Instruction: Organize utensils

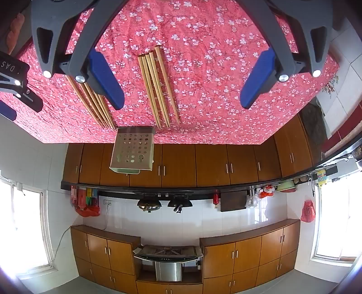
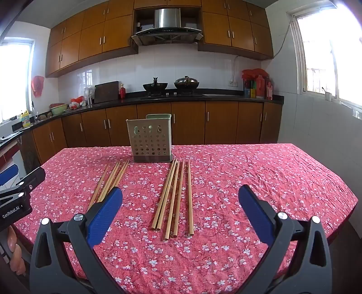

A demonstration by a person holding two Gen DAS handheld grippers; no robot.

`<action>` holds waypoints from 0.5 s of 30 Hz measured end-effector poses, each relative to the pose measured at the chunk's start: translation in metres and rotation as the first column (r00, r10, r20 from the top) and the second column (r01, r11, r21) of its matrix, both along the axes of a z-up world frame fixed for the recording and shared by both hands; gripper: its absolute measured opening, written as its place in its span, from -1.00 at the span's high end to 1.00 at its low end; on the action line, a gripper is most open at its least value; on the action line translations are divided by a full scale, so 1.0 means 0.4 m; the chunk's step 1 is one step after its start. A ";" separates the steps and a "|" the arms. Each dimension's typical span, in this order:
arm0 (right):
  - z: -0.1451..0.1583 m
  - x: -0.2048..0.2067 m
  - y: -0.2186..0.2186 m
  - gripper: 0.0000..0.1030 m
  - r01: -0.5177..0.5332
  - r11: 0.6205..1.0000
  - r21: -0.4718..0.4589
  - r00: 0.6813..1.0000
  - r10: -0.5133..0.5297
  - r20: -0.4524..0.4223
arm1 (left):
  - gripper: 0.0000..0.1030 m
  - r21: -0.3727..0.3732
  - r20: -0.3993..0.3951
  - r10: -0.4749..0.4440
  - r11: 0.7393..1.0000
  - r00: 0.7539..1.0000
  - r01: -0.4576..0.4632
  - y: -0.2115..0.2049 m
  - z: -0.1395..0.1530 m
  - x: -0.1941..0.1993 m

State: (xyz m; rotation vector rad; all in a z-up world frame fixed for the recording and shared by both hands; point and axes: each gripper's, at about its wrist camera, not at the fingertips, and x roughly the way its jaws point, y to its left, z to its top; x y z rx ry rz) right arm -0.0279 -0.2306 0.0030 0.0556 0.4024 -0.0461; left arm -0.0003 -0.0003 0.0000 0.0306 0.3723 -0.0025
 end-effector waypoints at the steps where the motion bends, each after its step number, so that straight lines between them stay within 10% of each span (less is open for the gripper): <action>1: 0.000 0.000 0.000 -0.97 0.000 1.000 -0.001 1.000 0.000 0.000 | -0.92 0.002 -0.001 0.000 1.000 1.000 0.000 0.000 0.000 0.000; 15: -0.001 0.001 0.000 -0.97 0.001 1.000 0.003 1.000 -0.001 -0.001 | -0.92 0.002 -0.003 0.000 1.000 1.000 0.000 -0.001 0.002 0.000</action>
